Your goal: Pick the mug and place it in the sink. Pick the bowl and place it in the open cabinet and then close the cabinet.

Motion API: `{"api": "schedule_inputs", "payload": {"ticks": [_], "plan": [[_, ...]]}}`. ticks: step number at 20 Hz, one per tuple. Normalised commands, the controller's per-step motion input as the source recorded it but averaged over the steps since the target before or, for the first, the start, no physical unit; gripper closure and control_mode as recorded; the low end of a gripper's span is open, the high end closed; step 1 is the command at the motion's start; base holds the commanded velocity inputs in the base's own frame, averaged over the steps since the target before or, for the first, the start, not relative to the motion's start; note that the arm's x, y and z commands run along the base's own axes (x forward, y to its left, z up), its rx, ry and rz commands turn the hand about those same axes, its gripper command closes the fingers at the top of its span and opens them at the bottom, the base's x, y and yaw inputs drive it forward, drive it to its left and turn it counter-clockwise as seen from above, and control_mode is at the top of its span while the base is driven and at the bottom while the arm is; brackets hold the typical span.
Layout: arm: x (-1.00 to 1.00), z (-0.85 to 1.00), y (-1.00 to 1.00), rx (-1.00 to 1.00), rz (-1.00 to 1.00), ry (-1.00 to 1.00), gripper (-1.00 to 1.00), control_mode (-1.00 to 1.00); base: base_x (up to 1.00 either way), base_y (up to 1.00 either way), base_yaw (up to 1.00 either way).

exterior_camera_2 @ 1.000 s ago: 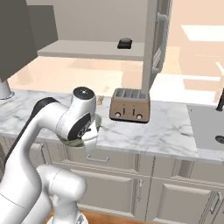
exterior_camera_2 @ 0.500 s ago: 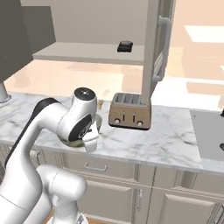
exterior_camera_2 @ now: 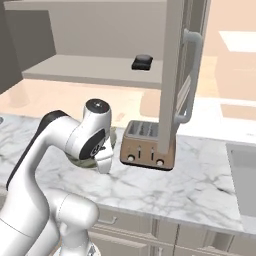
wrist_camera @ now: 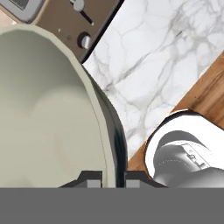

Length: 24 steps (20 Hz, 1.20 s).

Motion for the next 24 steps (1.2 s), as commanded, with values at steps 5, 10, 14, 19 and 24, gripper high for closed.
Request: {"api": "schedule_inputs", "payload": {"ticks": [5,10,14,19,24], "plan": [[0.0,0.0,0.0,0.0,0.0,0.0,1.0,1.0,0.37,0.0,0.04],[0.0,0.0,0.0,0.0,0.0,0.0,1.0,1.0,0.2,0.0,0.0],[0.0,0.0,0.0,0.0,0.0,0.0,1.0,1.0,0.41,0.0,0.01],[0.0,0.0,0.0,0.0,0.0,0.0,1.0,1.0,0.49,0.0,0.02],[0.0,0.0,0.0,0.0,0.0,0.0,1.0,1.0,0.5,0.0,0.02]]}}
